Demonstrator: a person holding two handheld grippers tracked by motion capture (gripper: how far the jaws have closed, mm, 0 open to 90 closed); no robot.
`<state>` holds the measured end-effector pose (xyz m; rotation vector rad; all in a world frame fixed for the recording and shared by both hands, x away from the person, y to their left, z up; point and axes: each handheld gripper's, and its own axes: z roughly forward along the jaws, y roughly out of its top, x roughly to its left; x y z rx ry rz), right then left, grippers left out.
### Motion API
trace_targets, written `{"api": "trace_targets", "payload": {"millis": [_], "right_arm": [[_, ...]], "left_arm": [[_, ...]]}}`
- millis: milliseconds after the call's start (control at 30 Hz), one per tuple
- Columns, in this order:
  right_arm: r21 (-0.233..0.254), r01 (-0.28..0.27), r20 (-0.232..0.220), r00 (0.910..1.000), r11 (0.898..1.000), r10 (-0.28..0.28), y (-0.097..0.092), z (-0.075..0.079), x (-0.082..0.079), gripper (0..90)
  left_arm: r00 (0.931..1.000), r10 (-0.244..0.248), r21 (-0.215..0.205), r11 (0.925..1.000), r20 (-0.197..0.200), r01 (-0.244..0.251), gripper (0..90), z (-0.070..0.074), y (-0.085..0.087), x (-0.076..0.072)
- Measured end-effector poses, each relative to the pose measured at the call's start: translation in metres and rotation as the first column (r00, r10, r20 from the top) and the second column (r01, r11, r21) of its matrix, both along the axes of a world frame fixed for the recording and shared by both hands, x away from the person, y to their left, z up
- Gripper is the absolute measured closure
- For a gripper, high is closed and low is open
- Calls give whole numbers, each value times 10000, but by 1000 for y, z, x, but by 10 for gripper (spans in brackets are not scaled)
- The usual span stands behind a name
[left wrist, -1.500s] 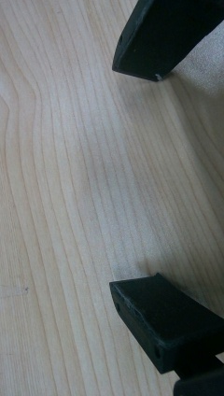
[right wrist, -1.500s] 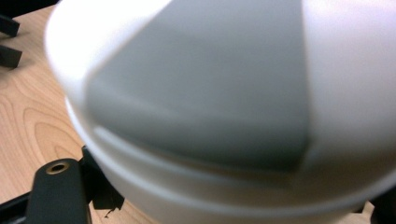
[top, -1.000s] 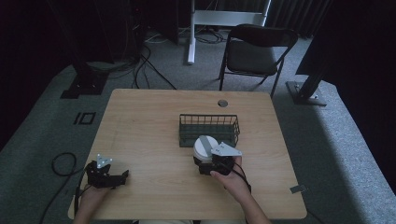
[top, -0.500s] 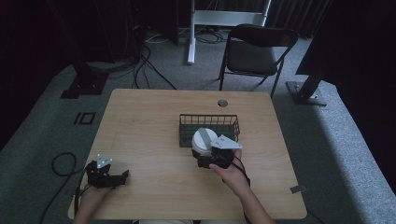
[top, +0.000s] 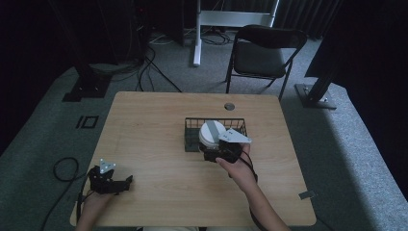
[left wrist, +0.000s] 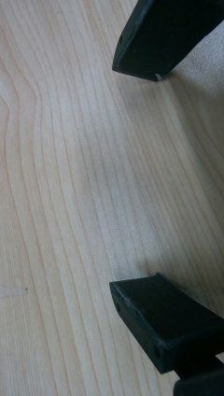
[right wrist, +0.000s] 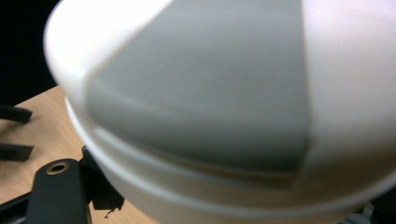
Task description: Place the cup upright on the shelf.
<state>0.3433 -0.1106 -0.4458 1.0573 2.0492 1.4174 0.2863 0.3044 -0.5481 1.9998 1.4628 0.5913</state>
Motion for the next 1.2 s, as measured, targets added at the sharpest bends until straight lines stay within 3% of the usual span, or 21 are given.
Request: {"api": "trace_targets", "payload": {"millis": [400, 600, 900, 1200], "right_arm": [[231, 697, 268, 9972, 9973, -703, -8, 18, 20, 183], [398, 1453, 209, 9890, 9886, -1462, -14, 21, 35, 183], [-282, 2173, 266, 9759, 9757, -2166, -12, 22, 54, 183], [-556, 2633, -101, 9644, 9631, -2642, -11, 11, 67, 183]], "left_arm": [[10000, -9, 6, 10000, -9, 9, 2, 0, 0, 0], [10000, 14, -14, 10000, -4, -14, 2, 0, 0, 0], [10000, 9, -6, 10000, -5, -9, 2, 0, 0, 0], [10000, 5, -6, 10000, -6, -5, 2, 0, 0, 0]]}}
